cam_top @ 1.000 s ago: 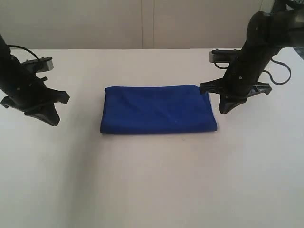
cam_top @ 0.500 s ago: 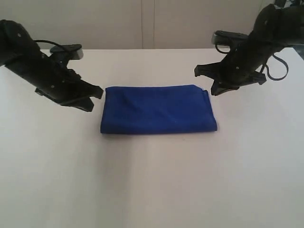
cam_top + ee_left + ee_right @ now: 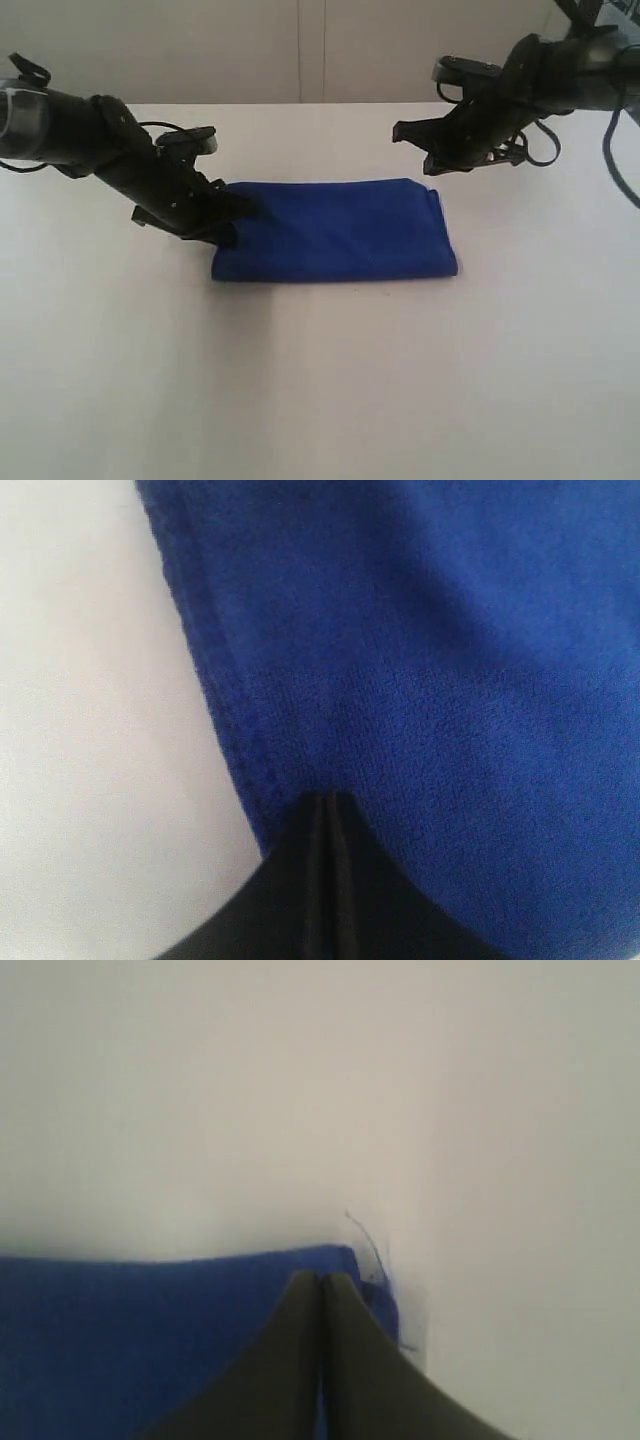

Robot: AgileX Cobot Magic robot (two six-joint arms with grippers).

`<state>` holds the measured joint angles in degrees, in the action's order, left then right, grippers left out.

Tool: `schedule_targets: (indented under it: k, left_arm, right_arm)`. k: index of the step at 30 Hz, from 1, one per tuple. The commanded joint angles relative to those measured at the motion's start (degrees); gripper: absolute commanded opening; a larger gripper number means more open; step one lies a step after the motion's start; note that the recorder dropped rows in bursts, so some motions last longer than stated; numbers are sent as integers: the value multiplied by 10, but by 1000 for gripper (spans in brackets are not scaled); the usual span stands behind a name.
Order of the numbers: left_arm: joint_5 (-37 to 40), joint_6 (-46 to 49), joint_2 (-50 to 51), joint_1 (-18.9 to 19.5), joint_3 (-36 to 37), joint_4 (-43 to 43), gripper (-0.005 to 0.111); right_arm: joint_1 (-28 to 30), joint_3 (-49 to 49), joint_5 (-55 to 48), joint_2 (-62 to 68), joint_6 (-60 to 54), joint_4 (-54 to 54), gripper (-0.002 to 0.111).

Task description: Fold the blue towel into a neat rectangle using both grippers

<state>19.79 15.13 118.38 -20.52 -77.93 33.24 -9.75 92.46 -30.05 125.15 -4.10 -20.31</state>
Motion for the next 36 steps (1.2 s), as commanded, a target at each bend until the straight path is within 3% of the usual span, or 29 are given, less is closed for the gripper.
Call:
schedule_targets:
  k: [1,5,15,18,24,36]
  left_arm:
    - [-3,4,16,-7,-2,10,0]
    - [-9,3,22,-9,-1,11,0]
    - [-6,15,24,-9,-1,9,0]
    - [-6,15,24,-9,-1,9,0]
    - [-6,15,24,-9,-1,8,0]
    - [1,15,24,-9,-1,6,0]
  right_arm:
    - [3,21,26,22,-6,-13,13]
    - [3,24,40,36,-6,-13,25]
    - [3,24,43,58,-6,-14,26]
    - [3,24,39,58,-6,-14,21]
    - [3,24,32,58,-6,-14,0]
    - [4,24,32,11,-6,-5,0]
